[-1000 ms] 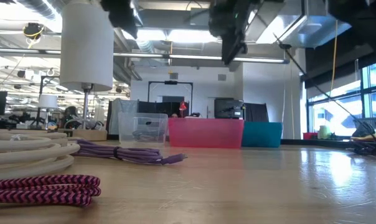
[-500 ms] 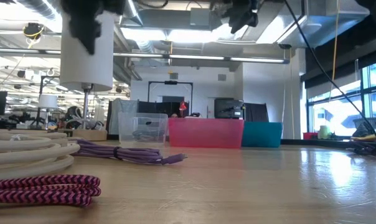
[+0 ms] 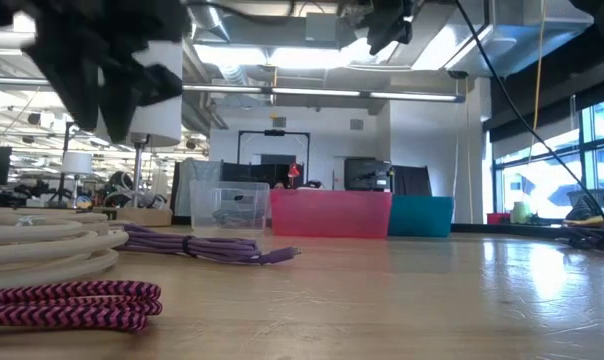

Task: Pick & Place USB Port
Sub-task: Put the purple charger cable into the blue bin

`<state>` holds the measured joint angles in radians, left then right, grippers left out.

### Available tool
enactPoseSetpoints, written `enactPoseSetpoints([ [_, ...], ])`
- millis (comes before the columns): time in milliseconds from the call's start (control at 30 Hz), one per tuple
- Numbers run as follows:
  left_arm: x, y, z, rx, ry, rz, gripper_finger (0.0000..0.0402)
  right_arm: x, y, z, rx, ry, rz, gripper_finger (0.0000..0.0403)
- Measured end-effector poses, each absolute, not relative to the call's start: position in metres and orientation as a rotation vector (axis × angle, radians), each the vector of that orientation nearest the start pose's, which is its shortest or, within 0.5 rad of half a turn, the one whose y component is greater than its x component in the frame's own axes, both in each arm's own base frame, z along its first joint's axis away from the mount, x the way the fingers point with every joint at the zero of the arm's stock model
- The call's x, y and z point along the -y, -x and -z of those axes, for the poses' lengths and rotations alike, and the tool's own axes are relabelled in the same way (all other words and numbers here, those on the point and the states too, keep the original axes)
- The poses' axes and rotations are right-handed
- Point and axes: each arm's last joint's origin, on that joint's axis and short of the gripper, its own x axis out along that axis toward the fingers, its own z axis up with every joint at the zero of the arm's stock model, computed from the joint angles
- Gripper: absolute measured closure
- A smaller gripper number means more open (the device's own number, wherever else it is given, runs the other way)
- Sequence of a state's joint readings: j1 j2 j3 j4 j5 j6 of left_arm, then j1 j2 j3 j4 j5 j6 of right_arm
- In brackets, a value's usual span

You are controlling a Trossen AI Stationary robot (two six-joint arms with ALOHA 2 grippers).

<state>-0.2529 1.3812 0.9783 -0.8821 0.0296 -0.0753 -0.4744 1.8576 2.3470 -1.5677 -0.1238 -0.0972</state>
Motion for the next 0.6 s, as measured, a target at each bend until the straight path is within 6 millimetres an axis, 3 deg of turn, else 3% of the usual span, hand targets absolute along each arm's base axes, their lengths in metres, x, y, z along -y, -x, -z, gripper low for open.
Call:
enactPoseSetpoints([
  [167,0.059,-0.270,-0.208,-1.252,-0.129,0.281,0.0261,0.147,-0.294,-0.440,-1.039,-0.233,0.268,0.0248],
  [333,0.060,-0.302,-0.208,-1.217,-0.228,0.359,0.0261,0.148,-0.294,-0.440,-1.039,-0.234,0.270,0.0248],
  [600,0.064,-0.317,-0.183,-1.284,-0.290,0.500,0.0261,0.148,-0.294,-0.440,-1.044,-0.224,0.263,0.0248],
])
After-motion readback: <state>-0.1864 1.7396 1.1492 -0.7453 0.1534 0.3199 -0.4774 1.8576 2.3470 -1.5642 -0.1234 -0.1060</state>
